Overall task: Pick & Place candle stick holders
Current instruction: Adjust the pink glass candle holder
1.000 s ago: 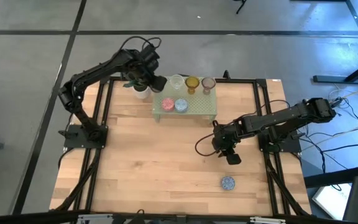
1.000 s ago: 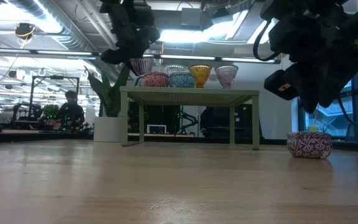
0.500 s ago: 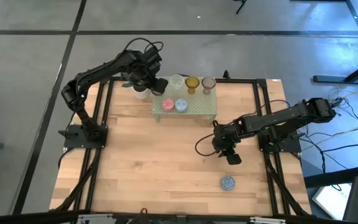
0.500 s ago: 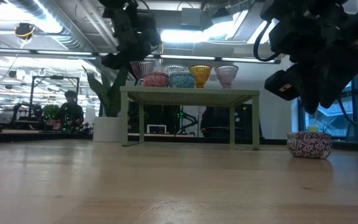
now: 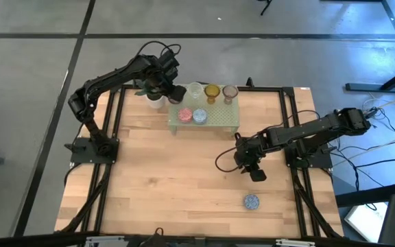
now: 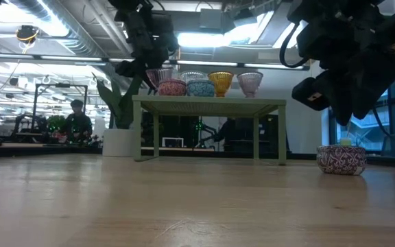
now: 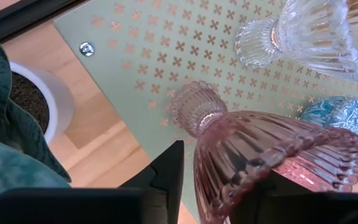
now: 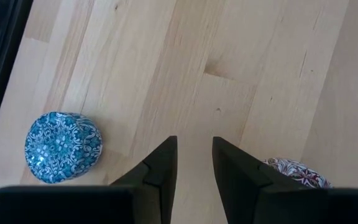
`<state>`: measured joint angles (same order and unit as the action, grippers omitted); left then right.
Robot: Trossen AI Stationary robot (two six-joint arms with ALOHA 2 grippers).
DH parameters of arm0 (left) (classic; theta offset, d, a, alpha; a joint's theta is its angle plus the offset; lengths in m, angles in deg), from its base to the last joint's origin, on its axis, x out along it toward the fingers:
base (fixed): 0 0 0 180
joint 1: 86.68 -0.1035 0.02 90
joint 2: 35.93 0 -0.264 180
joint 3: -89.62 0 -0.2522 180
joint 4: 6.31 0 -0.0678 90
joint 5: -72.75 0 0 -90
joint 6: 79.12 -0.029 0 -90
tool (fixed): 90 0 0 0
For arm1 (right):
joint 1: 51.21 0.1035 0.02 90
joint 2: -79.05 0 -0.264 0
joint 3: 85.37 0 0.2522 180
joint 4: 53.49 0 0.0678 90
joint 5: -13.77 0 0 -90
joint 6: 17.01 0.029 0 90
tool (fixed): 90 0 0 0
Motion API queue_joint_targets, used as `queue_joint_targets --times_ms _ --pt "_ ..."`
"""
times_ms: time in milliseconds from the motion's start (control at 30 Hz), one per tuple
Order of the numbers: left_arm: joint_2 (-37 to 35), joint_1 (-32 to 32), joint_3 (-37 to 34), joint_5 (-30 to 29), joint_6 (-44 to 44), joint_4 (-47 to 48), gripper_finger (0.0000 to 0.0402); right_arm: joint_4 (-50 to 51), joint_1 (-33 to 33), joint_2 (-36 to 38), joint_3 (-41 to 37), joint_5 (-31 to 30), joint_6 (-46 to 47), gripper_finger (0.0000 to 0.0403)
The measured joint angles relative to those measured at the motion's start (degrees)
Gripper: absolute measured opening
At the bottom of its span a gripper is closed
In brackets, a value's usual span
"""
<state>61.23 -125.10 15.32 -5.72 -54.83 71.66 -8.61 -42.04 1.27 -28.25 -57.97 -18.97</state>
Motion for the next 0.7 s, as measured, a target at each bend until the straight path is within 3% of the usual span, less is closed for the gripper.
queue_joint_targets --times_ms 700 --pt "0.0 -0.07 0.0 0.02 0.79 -0.13 0.0116 0.01 0.01 -0.02 0.0 0.0 -0.02 0.0104"
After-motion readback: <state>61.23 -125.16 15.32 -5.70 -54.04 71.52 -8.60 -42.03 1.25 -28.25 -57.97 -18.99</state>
